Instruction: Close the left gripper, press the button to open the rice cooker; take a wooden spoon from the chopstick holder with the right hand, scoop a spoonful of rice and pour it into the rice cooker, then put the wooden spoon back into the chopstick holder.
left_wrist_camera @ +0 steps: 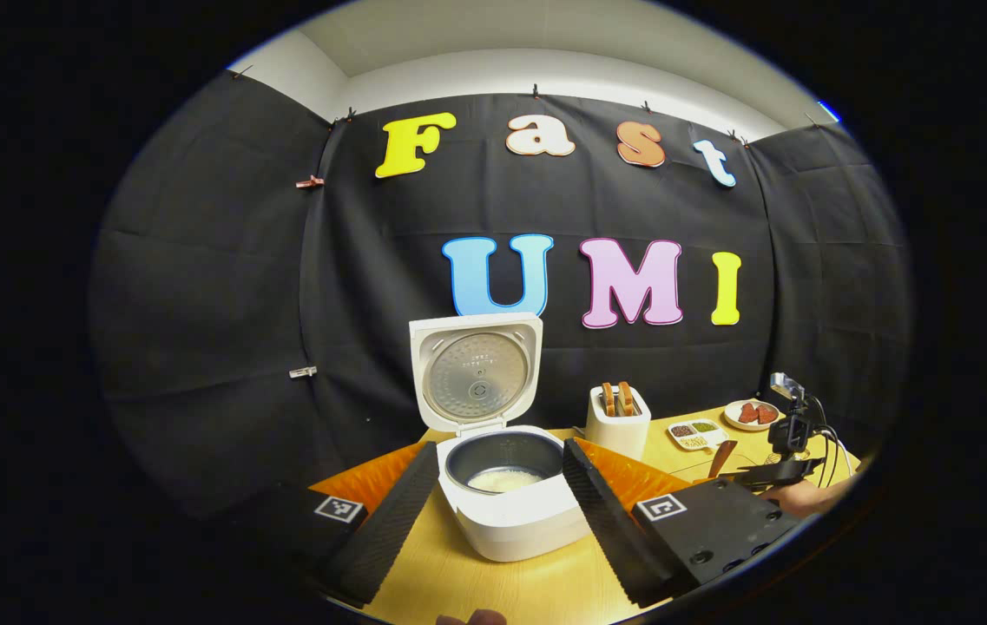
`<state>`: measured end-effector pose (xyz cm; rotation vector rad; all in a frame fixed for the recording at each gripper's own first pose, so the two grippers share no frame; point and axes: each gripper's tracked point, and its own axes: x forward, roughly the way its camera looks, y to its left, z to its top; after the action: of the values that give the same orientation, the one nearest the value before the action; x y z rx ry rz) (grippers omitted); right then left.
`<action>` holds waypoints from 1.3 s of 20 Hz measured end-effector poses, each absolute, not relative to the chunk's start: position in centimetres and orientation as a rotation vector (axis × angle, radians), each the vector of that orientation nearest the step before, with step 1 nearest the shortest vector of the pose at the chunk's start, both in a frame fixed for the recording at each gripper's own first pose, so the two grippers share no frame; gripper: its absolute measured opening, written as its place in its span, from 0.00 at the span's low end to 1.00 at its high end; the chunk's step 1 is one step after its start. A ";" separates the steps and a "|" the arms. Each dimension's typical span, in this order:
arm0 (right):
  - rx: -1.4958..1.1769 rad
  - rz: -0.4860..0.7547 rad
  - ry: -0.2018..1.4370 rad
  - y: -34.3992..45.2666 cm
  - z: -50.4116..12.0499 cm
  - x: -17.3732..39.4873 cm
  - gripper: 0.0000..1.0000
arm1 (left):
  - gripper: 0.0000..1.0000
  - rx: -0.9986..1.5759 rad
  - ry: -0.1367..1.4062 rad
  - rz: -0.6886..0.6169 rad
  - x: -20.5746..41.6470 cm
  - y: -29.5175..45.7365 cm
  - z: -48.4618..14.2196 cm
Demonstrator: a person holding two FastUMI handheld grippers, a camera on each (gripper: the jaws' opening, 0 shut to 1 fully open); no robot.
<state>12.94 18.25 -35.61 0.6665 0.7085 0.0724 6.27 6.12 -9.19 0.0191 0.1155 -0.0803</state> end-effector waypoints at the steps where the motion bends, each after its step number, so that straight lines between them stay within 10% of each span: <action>1: 0.726 0.070 0.712 18.1 -35.7 13.1 0.14 | 0.98 0.022 0.114 -0.079 6.2 6.1 -9.2; 26: 1.323 -0.025 0.419 6.9 -23.0 13.6 0.13 | 0.98 0.005 0.088 -0.122 5.0 4.3 -8.2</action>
<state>13.60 6.86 -23.02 1.3227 0.4186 -0.0246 4.97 4.25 -8.20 0.0046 0.0881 -0.1215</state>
